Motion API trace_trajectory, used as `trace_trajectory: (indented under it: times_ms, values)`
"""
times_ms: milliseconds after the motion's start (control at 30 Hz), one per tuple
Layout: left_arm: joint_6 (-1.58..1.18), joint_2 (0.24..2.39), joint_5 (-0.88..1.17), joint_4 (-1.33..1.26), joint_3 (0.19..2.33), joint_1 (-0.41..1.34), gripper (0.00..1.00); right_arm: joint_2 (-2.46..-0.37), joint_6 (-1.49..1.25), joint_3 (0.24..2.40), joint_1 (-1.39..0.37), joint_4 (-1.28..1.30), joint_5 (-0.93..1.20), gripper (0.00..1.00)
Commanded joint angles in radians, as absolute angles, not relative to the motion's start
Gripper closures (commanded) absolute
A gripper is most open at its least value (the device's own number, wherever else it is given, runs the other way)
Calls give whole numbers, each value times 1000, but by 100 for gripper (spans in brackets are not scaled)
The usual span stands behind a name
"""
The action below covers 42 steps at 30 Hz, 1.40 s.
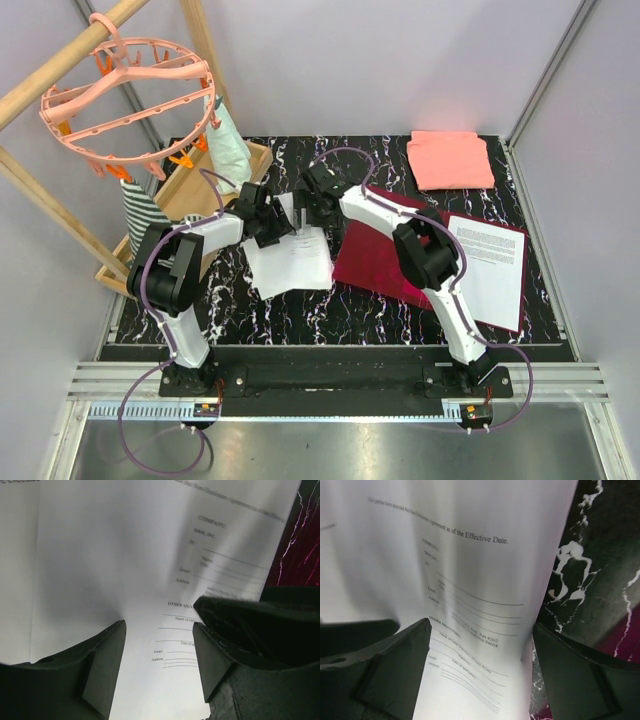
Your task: Put the files into the folder
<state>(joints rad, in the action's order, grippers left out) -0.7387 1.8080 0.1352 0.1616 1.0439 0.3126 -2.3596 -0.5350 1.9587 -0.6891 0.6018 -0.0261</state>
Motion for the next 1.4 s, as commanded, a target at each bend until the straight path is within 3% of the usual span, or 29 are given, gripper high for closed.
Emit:
trace_trajectory:
  times_ms: [0, 200, 500, 833, 1233, 1367]
  values:
    - [-736, 1830, 146, 158, 1012, 314, 38, -2229, -593, 1737, -637, 312, 252, 6]
    - [-735, 1822, 143, 161, 1012, 313, 38, -2082, -663, 1547, -607, 92, 351, 5]
    - [-738, 1830, 163, 152, 1005, 313, 38, -2020, -782, 1376, -583, -182, 465, 5]
    - [-739, 1806, 172, 150, 1002, 314, 38, -2008, -1126, 1126, -555, -651, 508, 5]
    - [-752, 1805, 183, 136, 989, 314, 38, -1979, -1218, 982, -577, -813, 495, 10]
    - [-744, 1789, 183, 140, 991, 314, 38, -1960, -1113, 1014, -577, -698, 448, 18]
